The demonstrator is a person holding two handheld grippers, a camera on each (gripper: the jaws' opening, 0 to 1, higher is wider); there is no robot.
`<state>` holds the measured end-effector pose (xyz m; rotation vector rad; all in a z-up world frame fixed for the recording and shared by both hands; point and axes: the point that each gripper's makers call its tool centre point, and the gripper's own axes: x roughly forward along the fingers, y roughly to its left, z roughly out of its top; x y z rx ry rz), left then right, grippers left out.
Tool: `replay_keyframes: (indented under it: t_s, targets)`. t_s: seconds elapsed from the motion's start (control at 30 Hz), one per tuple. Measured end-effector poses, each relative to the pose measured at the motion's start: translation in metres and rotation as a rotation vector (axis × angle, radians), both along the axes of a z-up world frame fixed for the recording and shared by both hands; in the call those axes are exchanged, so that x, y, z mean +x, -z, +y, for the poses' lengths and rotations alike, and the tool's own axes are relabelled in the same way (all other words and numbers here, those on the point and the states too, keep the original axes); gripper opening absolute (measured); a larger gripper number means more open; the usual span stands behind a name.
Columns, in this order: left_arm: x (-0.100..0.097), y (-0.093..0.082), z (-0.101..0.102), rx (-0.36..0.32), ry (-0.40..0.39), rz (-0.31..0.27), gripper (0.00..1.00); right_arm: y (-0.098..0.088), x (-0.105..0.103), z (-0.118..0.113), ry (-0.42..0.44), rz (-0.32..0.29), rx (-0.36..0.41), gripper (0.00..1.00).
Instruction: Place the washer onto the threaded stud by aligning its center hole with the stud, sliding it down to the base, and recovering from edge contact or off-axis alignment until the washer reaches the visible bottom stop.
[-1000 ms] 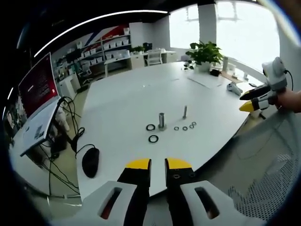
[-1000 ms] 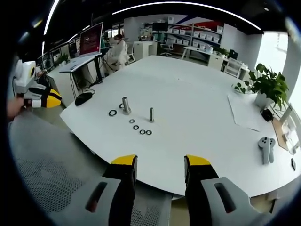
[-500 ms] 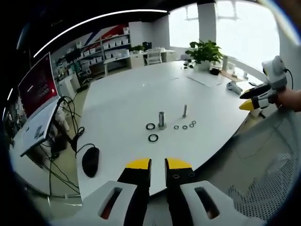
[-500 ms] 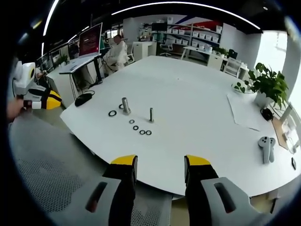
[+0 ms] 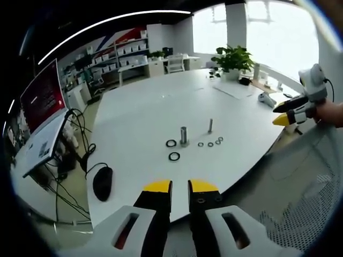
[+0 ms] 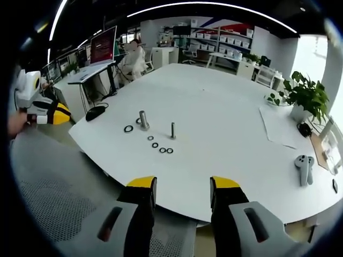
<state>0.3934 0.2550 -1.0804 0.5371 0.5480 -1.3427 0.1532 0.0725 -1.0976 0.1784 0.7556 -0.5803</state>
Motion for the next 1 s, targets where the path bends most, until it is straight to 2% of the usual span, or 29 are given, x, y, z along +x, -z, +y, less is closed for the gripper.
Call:
replay_keyframes:
  t_s: [0.77, 1.0]
  targets:
    - [0.0043, -0.0009, -0.0065, -0.007, -0.010, 0.011, 0.11, -0.0031, 0.0030, -0.0006, -0.004, -0.015, 0.007, 0.42]
    - [0.0050, 0.0046, -0.0078, 0.010, -0.002, 0.016, 0.11, -0.0024, 0.0040, -0.0016, -0.004, -0.023, 0.006, 0.42]
